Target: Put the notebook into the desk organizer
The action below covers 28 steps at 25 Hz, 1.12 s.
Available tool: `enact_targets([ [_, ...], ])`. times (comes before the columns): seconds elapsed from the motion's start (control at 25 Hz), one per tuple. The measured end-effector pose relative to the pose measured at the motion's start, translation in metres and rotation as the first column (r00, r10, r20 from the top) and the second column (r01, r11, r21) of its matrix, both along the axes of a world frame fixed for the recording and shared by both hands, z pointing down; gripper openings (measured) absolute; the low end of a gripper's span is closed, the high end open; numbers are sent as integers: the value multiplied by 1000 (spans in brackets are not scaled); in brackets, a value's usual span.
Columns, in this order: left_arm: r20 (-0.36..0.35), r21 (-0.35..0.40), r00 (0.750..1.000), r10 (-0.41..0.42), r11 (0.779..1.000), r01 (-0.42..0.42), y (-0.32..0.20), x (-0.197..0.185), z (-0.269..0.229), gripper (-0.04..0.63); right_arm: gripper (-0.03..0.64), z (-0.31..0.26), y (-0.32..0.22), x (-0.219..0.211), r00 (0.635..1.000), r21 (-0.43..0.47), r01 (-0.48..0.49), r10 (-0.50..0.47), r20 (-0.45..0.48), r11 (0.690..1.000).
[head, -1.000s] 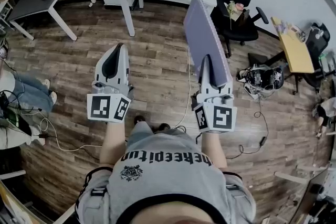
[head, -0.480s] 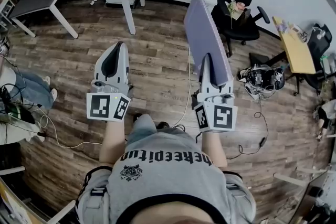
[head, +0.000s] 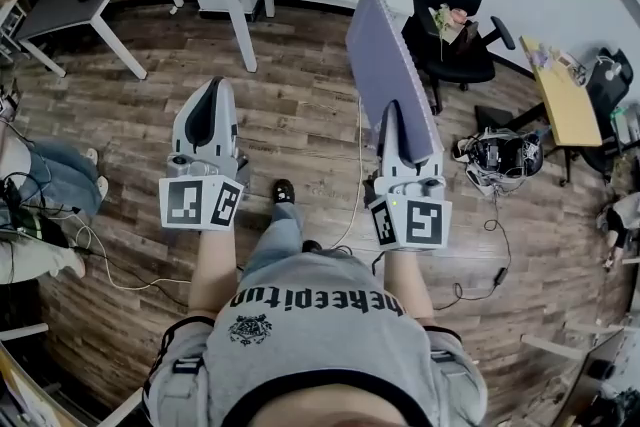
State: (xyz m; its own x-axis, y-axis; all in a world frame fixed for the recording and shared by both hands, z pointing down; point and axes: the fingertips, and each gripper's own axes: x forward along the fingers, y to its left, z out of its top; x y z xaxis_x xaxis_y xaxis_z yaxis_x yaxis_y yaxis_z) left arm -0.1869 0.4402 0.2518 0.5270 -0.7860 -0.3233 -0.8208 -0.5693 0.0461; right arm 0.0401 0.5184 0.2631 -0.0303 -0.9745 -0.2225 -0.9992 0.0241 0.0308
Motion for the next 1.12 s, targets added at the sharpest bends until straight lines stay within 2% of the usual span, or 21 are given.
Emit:
enact_targets([
  [0.4, 4, 15, 1000, 18, 1000, -18, -97, 16, -6, 4, 31, -2, -99, 12, 1000, -1, -13, 13, 6, 1000],
  [0.6, 28, 17, 999, 31, 999, -31, -150, 22, -9, 5, 31, -5, -152, 15, 1000, 1, -30, 30, 9, 1000],
  [1.12, 54, 26, 996, 65, 997, -67, -257, 25, -11, 4, 31, -5, -256, 14, 998, -2, -63, 63, 26, 998],
])
